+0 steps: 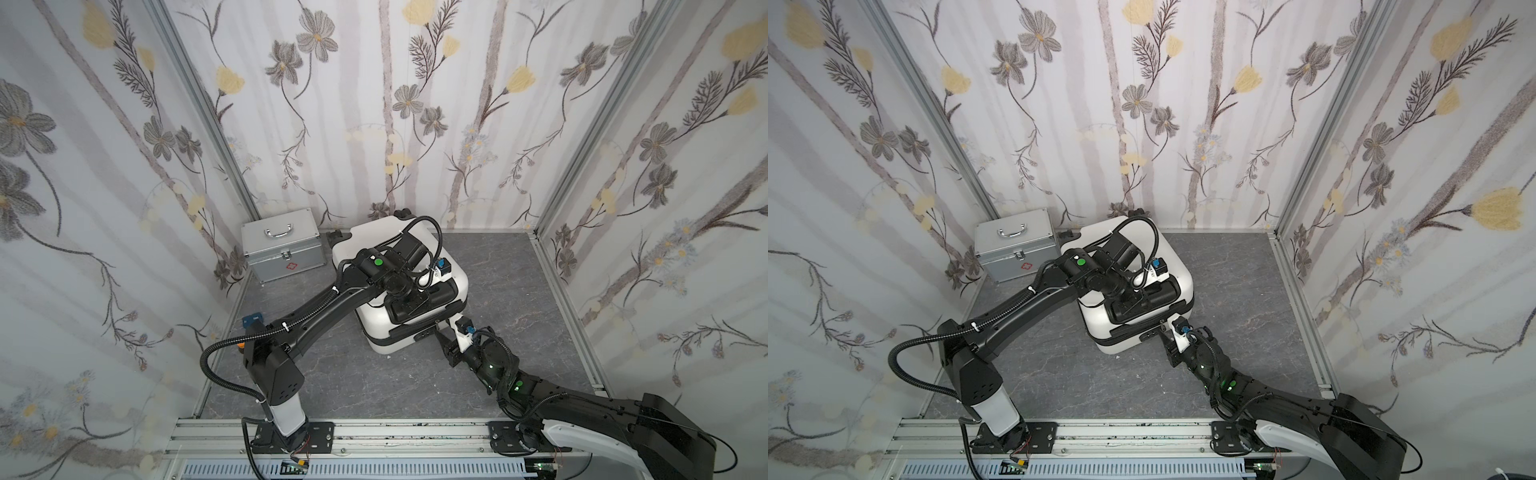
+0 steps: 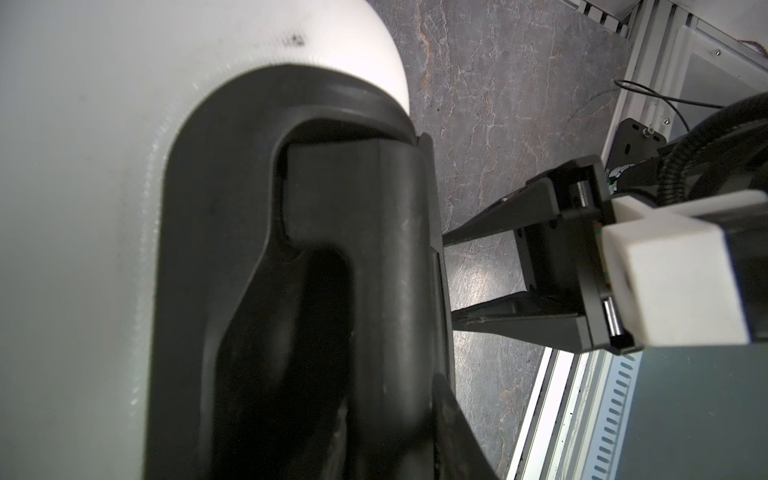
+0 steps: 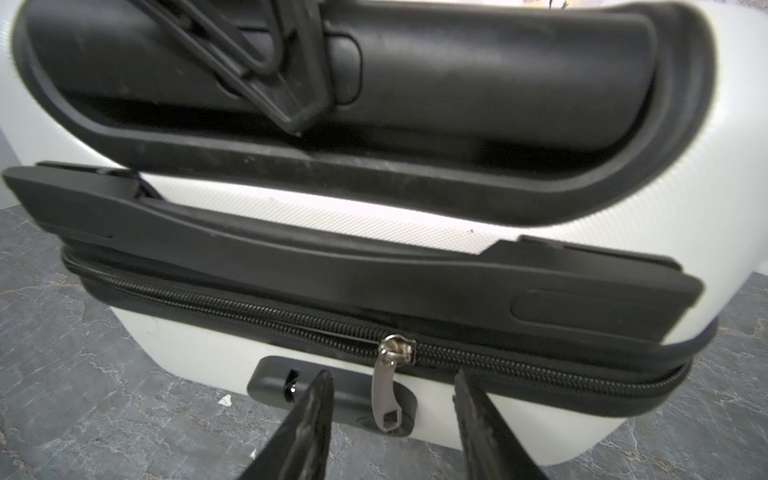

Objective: Open the suitcase zippers
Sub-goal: Unzip the zipper on the suitcase.

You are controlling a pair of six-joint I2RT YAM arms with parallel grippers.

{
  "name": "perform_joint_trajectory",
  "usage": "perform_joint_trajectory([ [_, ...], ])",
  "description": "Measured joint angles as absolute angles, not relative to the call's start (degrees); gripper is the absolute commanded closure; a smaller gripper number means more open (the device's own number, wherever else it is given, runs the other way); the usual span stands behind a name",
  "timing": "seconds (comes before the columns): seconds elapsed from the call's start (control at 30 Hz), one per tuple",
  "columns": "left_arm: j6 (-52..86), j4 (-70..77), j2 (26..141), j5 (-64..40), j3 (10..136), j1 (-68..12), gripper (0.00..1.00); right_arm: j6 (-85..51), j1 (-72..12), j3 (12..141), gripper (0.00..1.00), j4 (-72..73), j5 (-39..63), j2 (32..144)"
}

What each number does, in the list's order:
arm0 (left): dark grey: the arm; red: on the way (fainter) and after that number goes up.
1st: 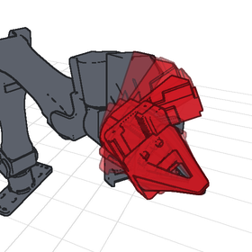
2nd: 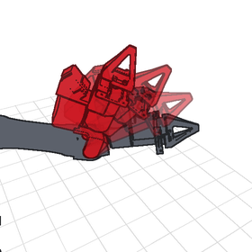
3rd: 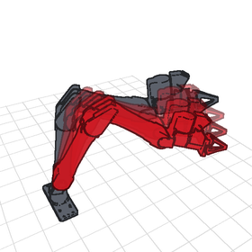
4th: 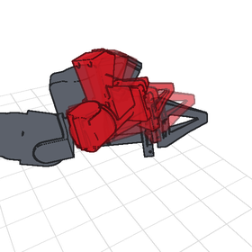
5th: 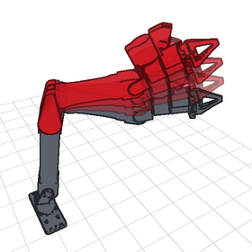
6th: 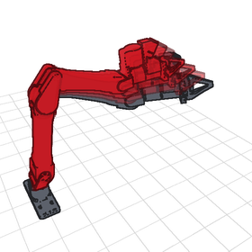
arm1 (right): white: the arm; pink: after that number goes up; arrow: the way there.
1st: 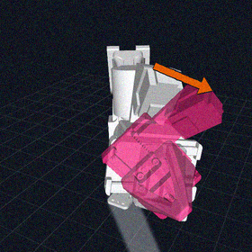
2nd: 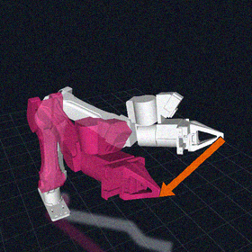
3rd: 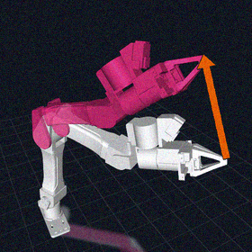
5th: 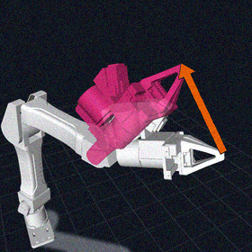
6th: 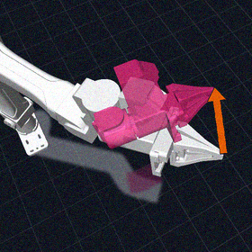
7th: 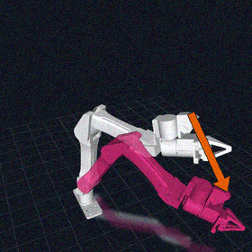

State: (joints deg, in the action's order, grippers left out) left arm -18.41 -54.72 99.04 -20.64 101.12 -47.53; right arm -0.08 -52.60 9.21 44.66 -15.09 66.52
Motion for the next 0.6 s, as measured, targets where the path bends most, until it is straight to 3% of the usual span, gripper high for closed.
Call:
perform_joint_trajectory([
  [0.17, -18.46, -54.68, 99.04, -20.8, 101.12, -47.53, 0.98, -1.5, -53.15, 9.98, 0.59, 47.77, -16.58, 71.02],
  [0.53, -18.79, -53.04, 98.91, -20.14, 100.73, -47.2, 0.98, -1.8, -53.19, 13.19, 0.99, 49.8, -21.74, 77.25],
  [0.6, -18.92, -52.9, 98.72, -20.1, 100.47, -47.2, 0.98, -1.34, -53.19, 13.19, 1.0, 49.78, -22.17, 77.17],
])
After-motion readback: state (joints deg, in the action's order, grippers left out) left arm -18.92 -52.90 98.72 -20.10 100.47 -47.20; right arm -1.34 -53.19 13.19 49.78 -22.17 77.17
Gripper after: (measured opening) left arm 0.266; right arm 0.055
